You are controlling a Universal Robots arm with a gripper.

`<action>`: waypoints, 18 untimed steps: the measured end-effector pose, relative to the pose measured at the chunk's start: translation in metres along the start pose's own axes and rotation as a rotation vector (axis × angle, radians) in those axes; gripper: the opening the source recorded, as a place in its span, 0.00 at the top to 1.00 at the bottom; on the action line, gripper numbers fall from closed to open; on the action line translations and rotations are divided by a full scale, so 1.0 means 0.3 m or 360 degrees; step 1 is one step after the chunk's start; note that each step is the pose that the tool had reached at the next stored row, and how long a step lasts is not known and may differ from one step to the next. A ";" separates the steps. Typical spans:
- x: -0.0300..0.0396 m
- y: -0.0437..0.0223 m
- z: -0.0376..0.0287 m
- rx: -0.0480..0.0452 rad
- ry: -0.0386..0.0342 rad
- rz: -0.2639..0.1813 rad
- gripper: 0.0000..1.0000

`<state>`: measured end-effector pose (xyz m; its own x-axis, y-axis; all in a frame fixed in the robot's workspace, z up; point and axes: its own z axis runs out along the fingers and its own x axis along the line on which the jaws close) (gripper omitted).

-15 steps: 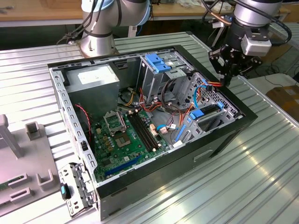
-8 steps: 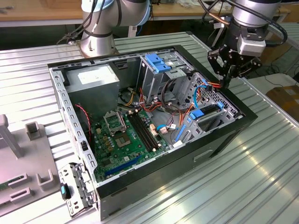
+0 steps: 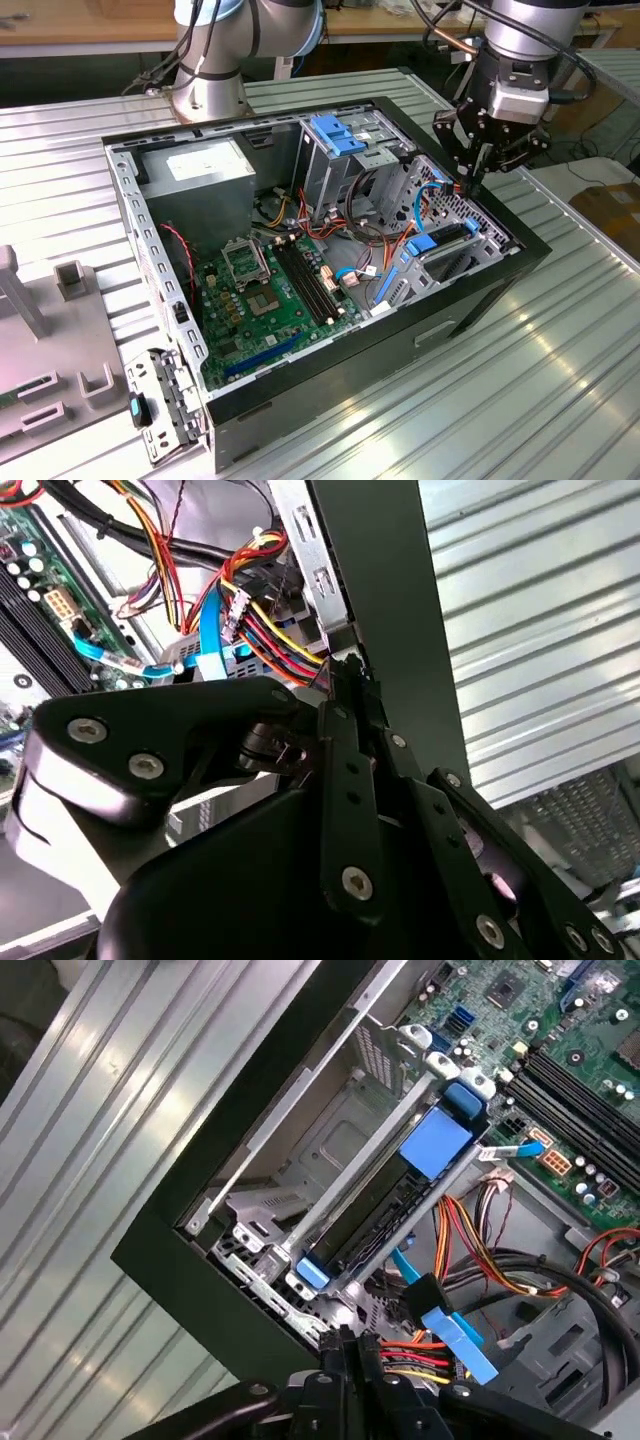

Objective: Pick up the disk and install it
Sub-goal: 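Insert the first disk wire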

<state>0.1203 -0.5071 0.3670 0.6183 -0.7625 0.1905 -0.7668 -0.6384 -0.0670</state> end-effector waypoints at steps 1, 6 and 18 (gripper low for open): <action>0.000 0.000 0.001 -0.0013 0.0004 0.0064 0.84; 0.007 -0.004 -0.005 -0.0083 -0.0031 0.0174 0.84; 0.018 -0.019 -0.001 -0.0177 -0.0007 0.0674 0.84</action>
<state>0.1280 -0.5076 0.3687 0.2458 -0.9552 0.1649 -0.9666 -0.2544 -0.0325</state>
